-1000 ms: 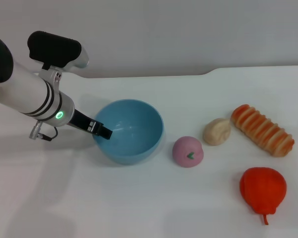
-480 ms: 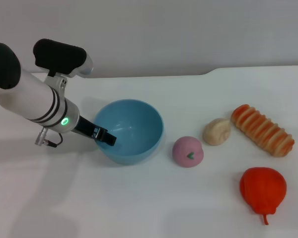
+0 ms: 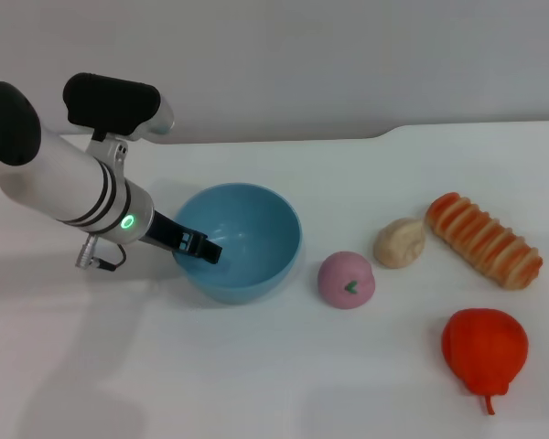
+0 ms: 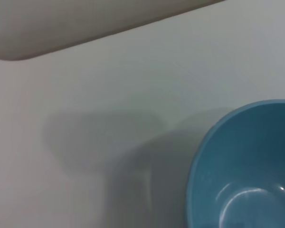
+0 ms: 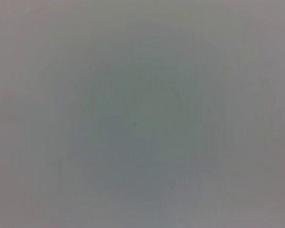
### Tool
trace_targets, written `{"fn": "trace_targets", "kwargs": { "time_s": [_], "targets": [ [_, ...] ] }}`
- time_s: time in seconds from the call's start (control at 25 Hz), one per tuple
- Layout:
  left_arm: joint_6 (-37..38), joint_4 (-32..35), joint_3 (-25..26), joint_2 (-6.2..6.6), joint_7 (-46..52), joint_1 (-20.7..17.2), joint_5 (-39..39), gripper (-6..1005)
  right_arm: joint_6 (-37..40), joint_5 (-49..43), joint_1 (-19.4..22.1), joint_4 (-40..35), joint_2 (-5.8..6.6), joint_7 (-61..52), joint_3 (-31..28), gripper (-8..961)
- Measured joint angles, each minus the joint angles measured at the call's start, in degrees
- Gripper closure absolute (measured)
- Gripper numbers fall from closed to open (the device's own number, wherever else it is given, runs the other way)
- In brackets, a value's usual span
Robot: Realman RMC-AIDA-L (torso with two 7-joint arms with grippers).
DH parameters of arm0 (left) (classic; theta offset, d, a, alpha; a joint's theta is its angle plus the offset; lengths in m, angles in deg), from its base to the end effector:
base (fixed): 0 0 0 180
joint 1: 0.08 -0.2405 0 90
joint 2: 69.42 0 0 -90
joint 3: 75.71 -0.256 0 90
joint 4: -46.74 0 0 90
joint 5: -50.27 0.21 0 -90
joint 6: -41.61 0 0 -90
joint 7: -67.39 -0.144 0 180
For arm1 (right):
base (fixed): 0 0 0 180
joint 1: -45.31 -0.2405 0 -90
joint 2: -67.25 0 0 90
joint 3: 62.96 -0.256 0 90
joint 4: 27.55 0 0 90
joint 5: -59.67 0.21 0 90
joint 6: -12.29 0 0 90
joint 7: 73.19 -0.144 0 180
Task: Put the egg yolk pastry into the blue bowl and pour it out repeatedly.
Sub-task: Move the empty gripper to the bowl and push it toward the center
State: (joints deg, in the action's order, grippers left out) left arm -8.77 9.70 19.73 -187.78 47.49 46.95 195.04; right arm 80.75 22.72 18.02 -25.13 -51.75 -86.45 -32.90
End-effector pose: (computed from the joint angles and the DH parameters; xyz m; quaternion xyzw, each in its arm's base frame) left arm -0.2293 0.4150 -0.0684 -0.8389 -0.4547 0.1126 0.2772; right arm 0.3710 0.3239 0.0242 -0.5923 0.3049 0.2930 0.6858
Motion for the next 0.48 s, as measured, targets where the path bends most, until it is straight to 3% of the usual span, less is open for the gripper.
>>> {"fn": "trace_targets", "kwargs": {
  "time_s": [0.2, 0.48],
  "targets": [
    [-0.05, 1.12, -1.19, 0.08, -0.3, 0.73, -0.29, 219, 0.0, 0.25, -0.06, -0.23, 0.01, 0.0, 0.0, 233],
    [0.37, 0.41, -0.83, 0.19, 0.17, 0.94, -0.28, 494, 0.0, 0.02, -0.23, -0.11, 0.09, 0.05, 0.01, 233]
  ]
}}
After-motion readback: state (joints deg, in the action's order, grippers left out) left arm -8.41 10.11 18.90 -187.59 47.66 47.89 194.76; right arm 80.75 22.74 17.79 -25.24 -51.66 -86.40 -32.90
